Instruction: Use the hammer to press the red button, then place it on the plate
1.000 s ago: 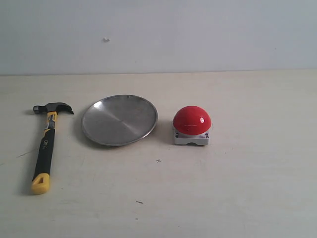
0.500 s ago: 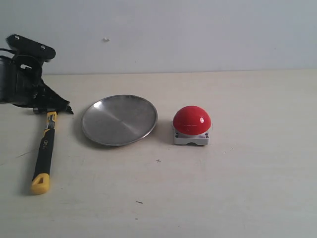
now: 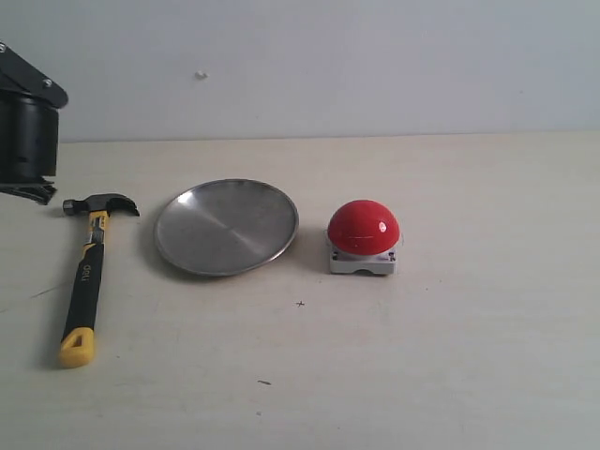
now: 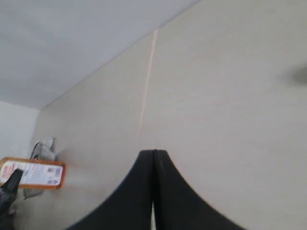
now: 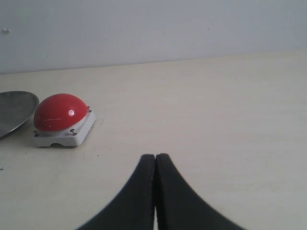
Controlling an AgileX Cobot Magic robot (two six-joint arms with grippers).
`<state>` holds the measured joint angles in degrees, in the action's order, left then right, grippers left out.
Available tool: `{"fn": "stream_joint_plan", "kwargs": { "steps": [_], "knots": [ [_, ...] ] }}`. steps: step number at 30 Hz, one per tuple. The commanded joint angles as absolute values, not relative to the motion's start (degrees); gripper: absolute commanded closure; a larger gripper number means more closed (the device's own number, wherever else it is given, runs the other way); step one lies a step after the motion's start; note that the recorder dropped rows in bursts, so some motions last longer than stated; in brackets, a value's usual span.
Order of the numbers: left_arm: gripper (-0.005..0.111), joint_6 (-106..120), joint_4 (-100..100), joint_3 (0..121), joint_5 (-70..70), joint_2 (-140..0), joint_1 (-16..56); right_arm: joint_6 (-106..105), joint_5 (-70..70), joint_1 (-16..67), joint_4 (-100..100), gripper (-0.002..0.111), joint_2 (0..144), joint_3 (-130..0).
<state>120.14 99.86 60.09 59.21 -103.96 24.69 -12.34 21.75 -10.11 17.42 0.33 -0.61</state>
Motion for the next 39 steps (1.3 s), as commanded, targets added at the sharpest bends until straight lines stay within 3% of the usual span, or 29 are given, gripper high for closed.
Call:
{"fn": "stream_joint_plan", "kwargs": {
  "steps": [1,7,14,22,27,33,36,39],
  "knots": [
    [0.107,120.2,99.9,57.7,49.7,-103.9,29.8,-12.4,21.3,-10.5,17.6,0.108,0.0,-0.4],
    [0.107,120.2,99.9,56.5,37.3,-103.9,40.8,-12.4,21.3,-10.5,17.6,0.108,0.0,-0.4],
    [0.107,120.2,99.9,55.9,35.6,-103.5,52.8,-12.4,21.3,-10.5,17.6,0.108,0.0,-0.4],
    [0.107,113.0,91.7,49.3,22.9,-102.5,52.4,-12.4,21.3,-10.5,17.6,0.108,0.0,-0.4],
    [0.107,84.4,60.0,46.0,10.3,-101.2,47.8,-12.4,21.3,-10.5,17.6,0.108,0.0,-0.4],
    [0.107,1.3,-6.8,47.7,0.4,-98.7,43.0,-12.4,21.3,-10.5,17.6,0.108,0.0,-0.4],
    [0.107,-17.5,-14.8,50.2,-5.3,-98.3,38.4,-12.4,21.3,-10.5,17.6,0.108,0.0,-0.4],
    [0.107,-21.5,-15.0,54.9,-16.8,-98.6,32.8,-12.4,21.3,-10.5,17.6,0.108,0.0,-0.4]
  ]
}}
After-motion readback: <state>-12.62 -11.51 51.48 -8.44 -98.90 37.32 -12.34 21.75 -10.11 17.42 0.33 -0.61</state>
